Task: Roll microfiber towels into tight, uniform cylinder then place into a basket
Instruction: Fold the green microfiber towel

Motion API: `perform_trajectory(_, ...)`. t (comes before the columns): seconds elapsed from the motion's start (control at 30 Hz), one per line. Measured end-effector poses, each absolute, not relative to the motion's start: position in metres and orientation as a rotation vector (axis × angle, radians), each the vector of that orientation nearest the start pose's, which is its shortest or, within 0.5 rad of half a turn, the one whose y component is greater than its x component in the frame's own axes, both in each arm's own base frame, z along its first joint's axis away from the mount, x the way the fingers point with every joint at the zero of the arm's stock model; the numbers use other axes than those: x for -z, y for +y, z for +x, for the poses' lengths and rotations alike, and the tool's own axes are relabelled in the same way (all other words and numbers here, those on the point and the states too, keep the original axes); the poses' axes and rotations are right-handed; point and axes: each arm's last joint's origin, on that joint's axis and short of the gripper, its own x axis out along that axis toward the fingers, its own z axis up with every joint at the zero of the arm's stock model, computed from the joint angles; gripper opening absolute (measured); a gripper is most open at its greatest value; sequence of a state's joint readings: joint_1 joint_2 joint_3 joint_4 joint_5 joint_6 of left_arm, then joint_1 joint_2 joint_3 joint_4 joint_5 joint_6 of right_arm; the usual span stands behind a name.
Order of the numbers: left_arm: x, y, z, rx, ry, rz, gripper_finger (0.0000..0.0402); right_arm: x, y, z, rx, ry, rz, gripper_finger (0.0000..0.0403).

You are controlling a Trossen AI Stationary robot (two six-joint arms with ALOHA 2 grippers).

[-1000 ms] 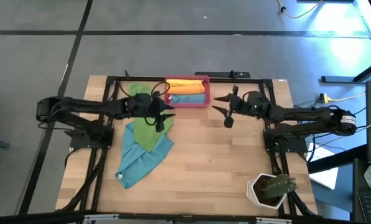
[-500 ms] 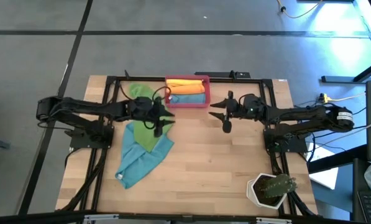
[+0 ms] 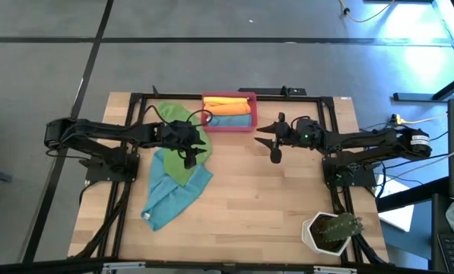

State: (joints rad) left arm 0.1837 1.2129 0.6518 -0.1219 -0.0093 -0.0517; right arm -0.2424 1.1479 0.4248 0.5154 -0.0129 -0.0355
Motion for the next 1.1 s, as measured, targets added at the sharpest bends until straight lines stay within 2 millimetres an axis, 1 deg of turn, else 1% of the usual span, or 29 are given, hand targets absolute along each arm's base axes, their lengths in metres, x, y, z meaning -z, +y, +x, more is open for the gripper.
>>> perform_trajectory(0.3, -0.210, 0.044, 0.238, -0.210, 0.673, -0.132, 0.0130, -0.180, -0.059, 0.241, 0.215, 0.258, 0.019, 0.0173)
perform_trajectory(0.4, -0.210, 0.045, 0.238, -0.205, 0.673, -0.114, 0.0130, -0.172, -0.060, 0.248, 0.207, 0.253, 0.034, 0.0173)
perform_trajectory(0.5, -0.211, 0.047, 0.237, -0.206, 0.675, -0.087, 0.0130, -0.164, -0.061, 0.254, 0.170, 0.286, 0.045, 0.0173)
perform_trajectory(0.8, -0.222, 0.060, 0.240, -0.241, 0.643, -0.066, 0.0130, -0.151, -0.062, 0.270, 0.095, 0.339, 0.054, 0.0173)
perform_trajectory(0.87, -0.223, 0.060, 0.240, -0.242, 0.640, -0.065, 0.0130, -0.149, -0.061, 0.270, 0.052, 0.345, 0.016, 0.0173)
perform_trajectory(1.03, -0.222, 0.060, 0.239, -0.237, 0.654, -0.058, 0.0130, -0.149, -0.054, 0.272, 0.008, 0.346, -0.087, 0.0173)
perform_trajectory(1.1, -0.221, 0.060, 0.239, -0.237, 0.665, -0.061, 0.0130, -0.149, -0.052, 0.272, -0.003, 0.345, -0.098, 0.0173)
